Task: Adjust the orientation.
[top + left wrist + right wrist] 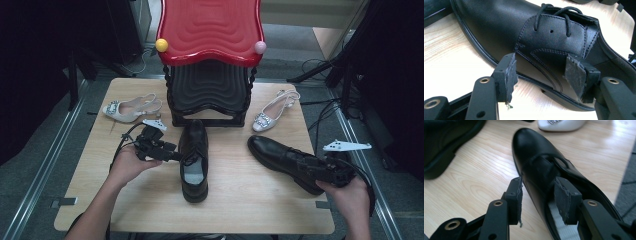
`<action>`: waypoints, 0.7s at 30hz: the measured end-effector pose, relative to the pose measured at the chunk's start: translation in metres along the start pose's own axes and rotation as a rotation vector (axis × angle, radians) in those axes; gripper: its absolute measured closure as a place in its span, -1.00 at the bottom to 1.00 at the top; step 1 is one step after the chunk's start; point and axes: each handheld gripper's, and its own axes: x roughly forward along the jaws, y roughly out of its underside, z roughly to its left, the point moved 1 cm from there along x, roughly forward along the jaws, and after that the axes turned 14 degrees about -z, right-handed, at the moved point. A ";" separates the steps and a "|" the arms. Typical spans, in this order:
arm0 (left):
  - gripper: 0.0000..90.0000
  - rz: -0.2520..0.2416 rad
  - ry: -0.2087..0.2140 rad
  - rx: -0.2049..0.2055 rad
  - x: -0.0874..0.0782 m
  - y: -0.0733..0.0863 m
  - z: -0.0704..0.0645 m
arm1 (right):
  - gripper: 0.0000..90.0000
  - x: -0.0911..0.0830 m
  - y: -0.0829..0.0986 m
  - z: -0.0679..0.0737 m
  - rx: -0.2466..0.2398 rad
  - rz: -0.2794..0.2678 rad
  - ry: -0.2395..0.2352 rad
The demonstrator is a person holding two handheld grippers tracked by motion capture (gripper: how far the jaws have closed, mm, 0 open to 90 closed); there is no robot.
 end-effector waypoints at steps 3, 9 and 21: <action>-0.05 0.002 -0.002 0.003 0.001 0.000 0.000 | 0.33 -0.001 0.004 -0.004 0.002 0.017 0.012; -0.05 -0.004 -0.006 0.006 0.000 0.000 0.001 | 0.35 0.003 0.011 -0.010 0.030 0.024 -0.001; -0.05 -0.004 -0.005 0.012 -0.001 0.000 0.002 | 0.33 0.024 0.019 -0.008 0.034 0.061 -0.046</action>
